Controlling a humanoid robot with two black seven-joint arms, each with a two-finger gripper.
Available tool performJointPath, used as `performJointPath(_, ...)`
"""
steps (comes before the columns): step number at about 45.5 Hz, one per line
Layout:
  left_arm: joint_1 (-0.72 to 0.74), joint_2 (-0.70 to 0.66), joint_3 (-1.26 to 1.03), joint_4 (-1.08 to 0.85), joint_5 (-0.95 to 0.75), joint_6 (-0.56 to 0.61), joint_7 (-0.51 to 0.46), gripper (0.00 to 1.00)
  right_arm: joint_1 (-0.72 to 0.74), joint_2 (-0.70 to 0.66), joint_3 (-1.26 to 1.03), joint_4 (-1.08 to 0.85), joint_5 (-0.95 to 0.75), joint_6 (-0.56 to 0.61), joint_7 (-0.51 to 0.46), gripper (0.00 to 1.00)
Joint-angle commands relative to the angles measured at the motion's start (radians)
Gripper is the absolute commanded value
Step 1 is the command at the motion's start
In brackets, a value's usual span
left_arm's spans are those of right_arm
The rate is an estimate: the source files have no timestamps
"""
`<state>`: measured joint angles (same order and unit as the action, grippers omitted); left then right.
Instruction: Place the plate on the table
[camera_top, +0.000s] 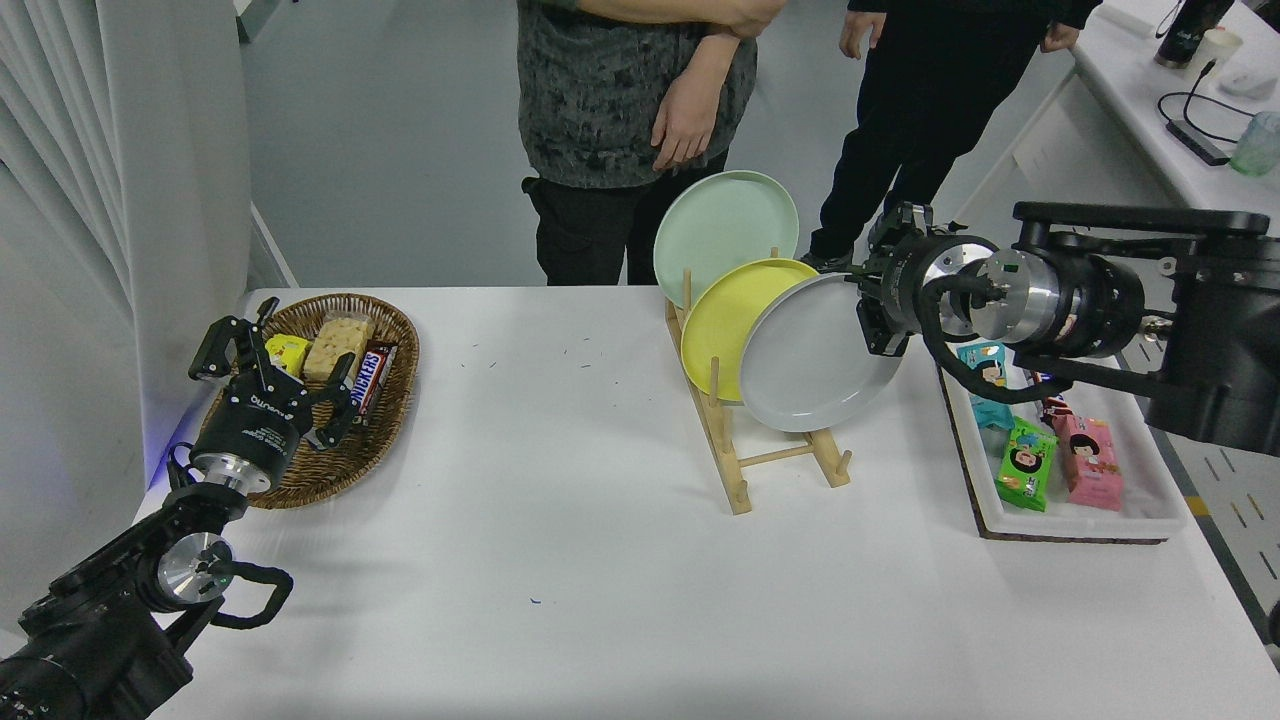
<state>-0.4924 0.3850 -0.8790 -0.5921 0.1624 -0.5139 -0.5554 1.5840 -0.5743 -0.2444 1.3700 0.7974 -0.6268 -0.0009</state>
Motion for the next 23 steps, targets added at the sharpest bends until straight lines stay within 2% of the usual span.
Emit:
performJointPath(1, 0.0, 0.0, 0.0, 0.0, 0.0, 0.0, 0.0, 0.98, 0.076, -0.041, -0.041, -0.06, 0.01, 0.093, -0.033, 0.0)
performJointPath(7, 0.0, 0.0, 0.0, 0.0, 0.0, 0.0, 0.0, 0.98, 0.182, -0.038, -0.217, -0.108, 0.083, 0.286, -0.031, 0.0)
performJointPath(12, 0.0, 0.0, 0.0, 0.0, 0.0, 0.0, 0.0, 0.98, 0.211, -0.044, -0.271, -0.106, 0.098, 0.354, -0.03, 0.0)
performJointPath(15, 0.0, 0.0, 0.0, 0.0, 0.0, 0.0, 0.0, 0.98, 0.244, -0.044, -0.351, -0.105, 0.157, 0.412, -0.022, 0.0)
performJointPath(19, 0.0, 0.0, 0.0, 0.0, 0.0, 0.0, 0.0, 0.98, 0.323, -0.035, -0.531, -0.086, 0.314, 0.554, 0.005, 0.0)
performJointPath(23, 0.0, 0.0, 0.0, 0.0, 0.0, 0.0, 0.0, 0.98, 0.353, -0.033, -0.601, -0.052, 0.381, 0.622, 0.027, 0.0)
